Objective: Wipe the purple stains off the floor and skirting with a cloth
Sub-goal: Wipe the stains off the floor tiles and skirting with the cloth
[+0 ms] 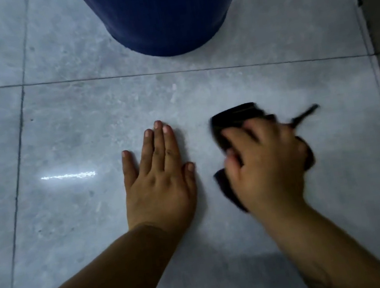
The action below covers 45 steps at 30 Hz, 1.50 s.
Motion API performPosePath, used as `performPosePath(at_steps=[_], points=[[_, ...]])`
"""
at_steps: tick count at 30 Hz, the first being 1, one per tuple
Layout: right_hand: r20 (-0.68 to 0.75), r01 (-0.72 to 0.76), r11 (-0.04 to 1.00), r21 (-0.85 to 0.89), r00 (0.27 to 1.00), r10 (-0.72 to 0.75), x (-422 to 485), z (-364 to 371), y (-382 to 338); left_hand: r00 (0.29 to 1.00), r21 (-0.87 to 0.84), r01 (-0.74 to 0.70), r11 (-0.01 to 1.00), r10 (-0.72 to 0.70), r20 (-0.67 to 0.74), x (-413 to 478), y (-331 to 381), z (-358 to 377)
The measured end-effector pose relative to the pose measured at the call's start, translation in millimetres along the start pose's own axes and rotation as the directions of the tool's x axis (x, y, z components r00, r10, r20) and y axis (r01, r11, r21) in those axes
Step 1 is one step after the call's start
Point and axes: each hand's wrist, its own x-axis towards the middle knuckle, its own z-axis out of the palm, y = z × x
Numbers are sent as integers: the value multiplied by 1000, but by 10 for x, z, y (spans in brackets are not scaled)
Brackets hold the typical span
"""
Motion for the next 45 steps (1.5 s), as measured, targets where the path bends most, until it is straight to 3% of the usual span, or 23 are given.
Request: performPosePath(at_steps=[3, 5, 8, 11, 12, 13, 14, 16, 18, 19, 20, 22, 25, 28, 31, 34, 35, 37, 38, 40, 42, 43, 45], points=[[16, 282, 958, 46, 959, -283, 321, 135, -413, 1000, -10, -5, 1000, 4, -15, 16, -6, 16], [27, 253, 967, 14, 967, -254, 826, 137, -277, 1000, -8, -6, 1000, 6, -22, 31, -25, 24], [-8, -114, 992, -61, 993, 114, 1006, 11, 570, 1000, -18, -16, 1000, 16, -9, 25, -21, 18], [-86, -544, 839, -25, 837, 540, 87, -197, 1001, 1000, -14, -20, 1000, 20, 7, 20, -36, 5], [-81, -607, 794, -29, 793, 604, -351, -220, 877, 1000, -21, -23, 1000, 23, 6, 22, -42, -5], [-63, -586, 809, -40, 810, 583, -759, -201, 676, 1000, -38, -26, 999, 27, 5, 11, -41, -23], [-42, -475, 878, -50, 880, 474, -1071, -170, 449, 999, -69, -37, 997, 37, -1, -15, -35, -42], [59, -29, 999, -35, 998, 31, -1273, -84, 99, 996, -136, -88, 987, 86, -27, -179, -60, -68], [165, 389, 921, 21, 907, -387, -941, -87, 90, 991, -155, -132, 979, 128, -37, -525, -157, -80], [170, 428, 903, 25, 889, -426, -714, -120, 219, 991, -155, -131, 979, 130, -22, -749, -217, -65], [143, 371, 929, -4, 919, -367, -517, -147, 412, 995, -154, -104, 983, 104, -4, -995, -292, -45], [17, 43, 998, -49, 999, -43, -377, -177, 951, 1000, -140, -5, 990, 7, 17, -1458, -398, -1], [-93, -440, 896, -67, 896, 433, -1162, -306, 1478, 998, -70, 69, 995, -68, 6, -1882, -430, 87], [-64, -546, 835, -65, 837, 543, -2280, -258, 1113, 999, -48, 47, 998, -48, -21, -1895, -446, 151], [5, -303, 953, 34, 953, 303, -2706, -163, 285, 999, -56, 27, 998, -29, -29, -1872, -433, 137], [-36, 45, 992, 120, 999, -41, -2025, 68, -414, 999, -40, 40, 998, -41, -24, -1894, -430, 139], [-10, 186, 973, 140, 982, -186, -1658, 127, -600, 999, -36, 47, 998, -48, -26, -1899, -427, 143], [118, 468, 874, 132, 868, -483, -892, 177, -770, 998, -45, 60, 997, -61, -32, -1890, -426, 149], [166, 530, 843, 97, 826, -538, -548, 175, -721, 998, -50, 55, 997, -57, -34, -1884, -422, 154], [156, 353, 935, 36, 922, -354, -42, 152, -391, 998, -50, 40, 998, -42, -41, -1873, -410, 164], [47, -108, 994, 17, 993, 107, 1, 90, 39, 999, -23, 46, 999, -47, -18, -1895, -414, 161], [-14, -308, 951, 39, 951, 309, -164, 55, 177, 999, -16, 43, 999, -43, -15, -1896, -419, 169], [-85, -483, 873, 65, 869, 487, -679, 54, 83, 999, -2, 44, 999, -44, -10, -1883, -437, 171]])
